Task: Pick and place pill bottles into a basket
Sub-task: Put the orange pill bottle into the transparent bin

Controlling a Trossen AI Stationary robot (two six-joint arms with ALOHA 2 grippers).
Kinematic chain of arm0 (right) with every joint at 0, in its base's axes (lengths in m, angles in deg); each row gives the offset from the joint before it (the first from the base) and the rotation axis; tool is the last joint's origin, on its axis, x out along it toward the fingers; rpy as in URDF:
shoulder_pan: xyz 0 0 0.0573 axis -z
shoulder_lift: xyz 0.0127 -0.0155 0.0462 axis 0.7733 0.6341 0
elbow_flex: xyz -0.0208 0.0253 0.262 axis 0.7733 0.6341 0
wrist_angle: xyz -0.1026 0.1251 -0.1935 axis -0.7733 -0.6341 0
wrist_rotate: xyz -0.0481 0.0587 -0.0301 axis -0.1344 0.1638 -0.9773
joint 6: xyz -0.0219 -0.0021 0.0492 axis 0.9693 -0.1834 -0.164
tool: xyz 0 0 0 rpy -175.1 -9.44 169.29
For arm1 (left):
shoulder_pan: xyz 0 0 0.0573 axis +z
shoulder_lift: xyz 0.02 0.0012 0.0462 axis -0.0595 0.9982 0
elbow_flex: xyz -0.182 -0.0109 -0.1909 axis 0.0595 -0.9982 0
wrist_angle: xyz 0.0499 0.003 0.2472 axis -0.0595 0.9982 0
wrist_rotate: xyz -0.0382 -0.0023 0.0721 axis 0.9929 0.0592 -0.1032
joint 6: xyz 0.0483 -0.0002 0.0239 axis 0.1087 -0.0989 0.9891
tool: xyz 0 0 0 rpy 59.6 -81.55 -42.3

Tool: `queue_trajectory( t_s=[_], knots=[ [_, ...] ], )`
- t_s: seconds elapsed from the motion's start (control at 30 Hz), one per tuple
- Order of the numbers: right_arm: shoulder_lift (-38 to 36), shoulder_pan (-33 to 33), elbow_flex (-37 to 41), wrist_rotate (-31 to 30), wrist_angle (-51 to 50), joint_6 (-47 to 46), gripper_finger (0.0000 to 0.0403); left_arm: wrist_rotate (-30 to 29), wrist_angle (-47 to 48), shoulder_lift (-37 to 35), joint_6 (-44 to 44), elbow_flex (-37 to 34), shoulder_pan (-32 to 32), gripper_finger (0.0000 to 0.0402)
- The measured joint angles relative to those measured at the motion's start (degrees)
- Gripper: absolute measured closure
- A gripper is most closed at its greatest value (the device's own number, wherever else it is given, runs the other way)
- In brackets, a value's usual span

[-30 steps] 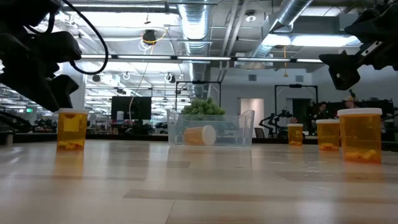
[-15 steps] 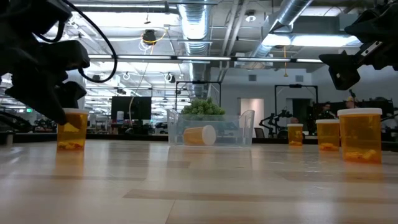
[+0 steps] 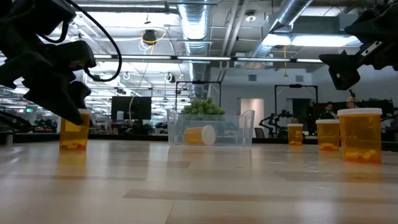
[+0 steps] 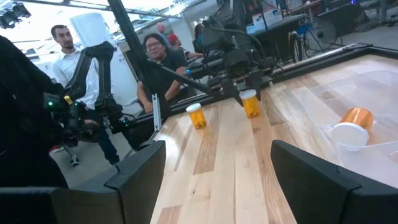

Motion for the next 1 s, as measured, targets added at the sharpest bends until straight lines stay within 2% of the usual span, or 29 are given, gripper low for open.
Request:
queue_trajectory(
  t_s=[0.2,0.43,0.73,1.0],
  knots=[
    [-0.01,0.00,-0.01,0.00,0.02,-0.02,0.0117,-0.31,-1.38,0.00,-0.17,0.00,0.00,0.0218],
    [0.01,-0.01,-0.01,0.01,0.00,0.00,0.0117,-3.72,-10.01,0.00,-1.73,0.02,2.13,0.0204],
    [0.01,-0.01,-0.01,-0.01,0.01,-0.02,0.0117,-6.64,-26.38,0.00,-2.20,0.02,8.71,0.0217],
    [-0.01,-0.01,-0.01,-0.01,0.00,0.00,0.0117,-5.29,-36.26,0.02,-1.25,0.02,15.67,0.0211]
  ],
)
